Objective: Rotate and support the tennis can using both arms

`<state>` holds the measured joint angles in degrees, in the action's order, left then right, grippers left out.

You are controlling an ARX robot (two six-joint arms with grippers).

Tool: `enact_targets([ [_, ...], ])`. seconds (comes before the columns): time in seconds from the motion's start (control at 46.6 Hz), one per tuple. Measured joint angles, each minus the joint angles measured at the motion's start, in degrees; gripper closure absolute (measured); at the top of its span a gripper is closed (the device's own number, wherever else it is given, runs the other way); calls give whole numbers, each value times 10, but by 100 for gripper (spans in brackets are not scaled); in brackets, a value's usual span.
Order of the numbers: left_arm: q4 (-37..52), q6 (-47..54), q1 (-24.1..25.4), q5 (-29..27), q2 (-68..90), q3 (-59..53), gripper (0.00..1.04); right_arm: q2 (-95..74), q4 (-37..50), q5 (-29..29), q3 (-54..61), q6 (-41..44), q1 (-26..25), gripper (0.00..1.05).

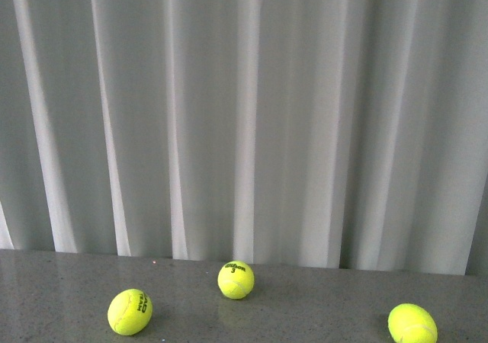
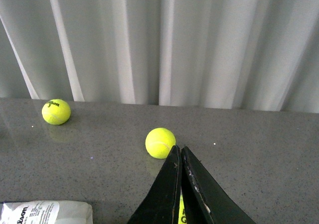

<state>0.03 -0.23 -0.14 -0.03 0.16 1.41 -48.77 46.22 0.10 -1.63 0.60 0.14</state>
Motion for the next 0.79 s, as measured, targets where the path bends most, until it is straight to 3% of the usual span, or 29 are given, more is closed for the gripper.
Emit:
enact_targets([
  [0.257, 0, 0, 0, 0, 0, 0, 7, 134, -116, 0, 14, 0, 0, 101],
  [0.794, 0, 0, 0, 0, 0, 0, 7, 288, -262, 0, 14, 0, 0, 101],
])
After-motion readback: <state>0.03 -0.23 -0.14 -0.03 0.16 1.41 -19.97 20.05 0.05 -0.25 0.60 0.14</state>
